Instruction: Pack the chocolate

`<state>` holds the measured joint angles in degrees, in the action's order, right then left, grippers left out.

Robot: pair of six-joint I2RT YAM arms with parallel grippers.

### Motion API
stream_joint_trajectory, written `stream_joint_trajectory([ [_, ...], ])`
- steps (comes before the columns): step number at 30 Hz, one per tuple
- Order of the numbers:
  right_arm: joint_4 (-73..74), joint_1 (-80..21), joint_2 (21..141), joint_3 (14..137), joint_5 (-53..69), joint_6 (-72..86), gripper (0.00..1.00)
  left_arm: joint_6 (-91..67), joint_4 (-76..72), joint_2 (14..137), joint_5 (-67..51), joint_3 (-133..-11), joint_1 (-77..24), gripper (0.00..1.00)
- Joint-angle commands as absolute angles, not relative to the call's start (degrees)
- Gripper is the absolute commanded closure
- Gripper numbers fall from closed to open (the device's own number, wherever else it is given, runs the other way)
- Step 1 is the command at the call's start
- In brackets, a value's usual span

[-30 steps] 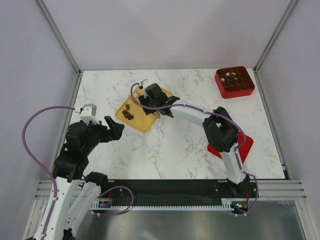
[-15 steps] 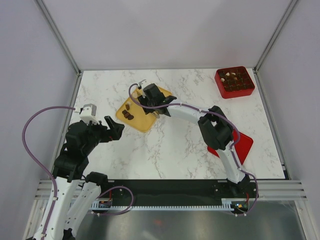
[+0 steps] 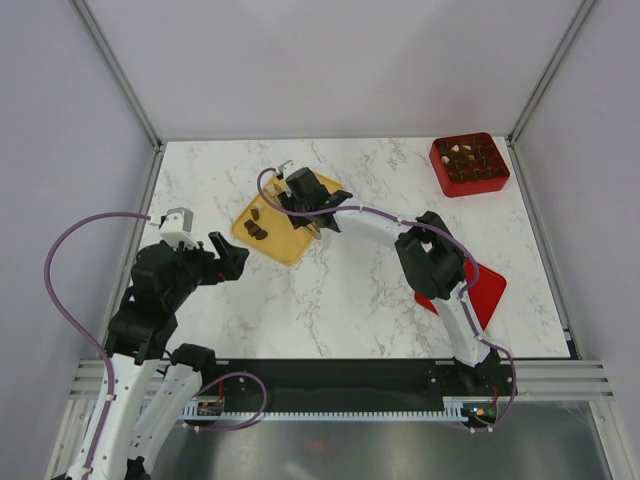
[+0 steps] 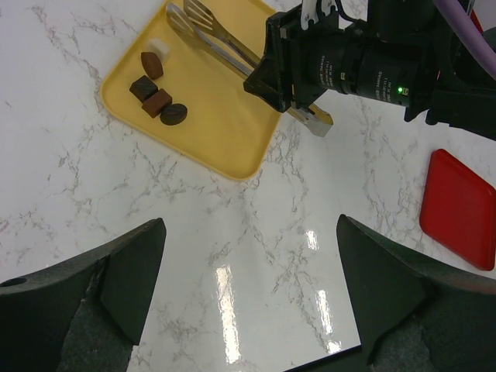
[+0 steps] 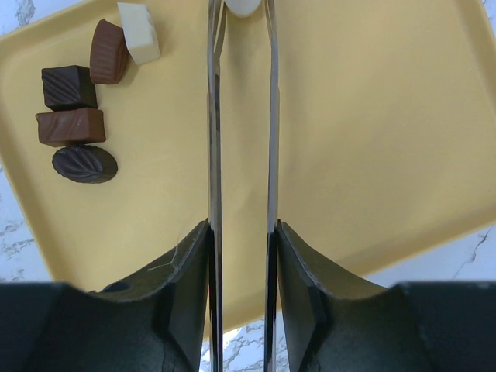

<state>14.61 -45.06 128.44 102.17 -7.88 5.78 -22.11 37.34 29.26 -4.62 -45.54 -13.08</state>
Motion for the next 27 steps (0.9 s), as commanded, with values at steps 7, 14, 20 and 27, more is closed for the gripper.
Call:
stream_joint_trajectory([
  [7, 15.82, -45.18, 125.34, 102.75, -7.91, 7.64, 0.64, -21.27, 35.60, 29.36, -4.31, -45.18, -12.83, 0.00],
  [14, 18.46, -43.33, 116.83, 97.67, -7.39, 11.42, 0.68, -21.27, 35.68, 29.36, -4.31, -45.18, -12.75, 0.00],
  [20, 18.98, -38.85, 106.03, 87.83, -5.01, 12.04, 0.69, -21.18, 35.68, 29.44, -4.31, -45.09, -12.74, 0.00],
  [27, 22.41, -26.82, 93.70, 78.06, -5.01, 12.65, 0.69, -21.27, 35.60, 29.27, -4.39, -45.18, -12.74, 0.00],
])
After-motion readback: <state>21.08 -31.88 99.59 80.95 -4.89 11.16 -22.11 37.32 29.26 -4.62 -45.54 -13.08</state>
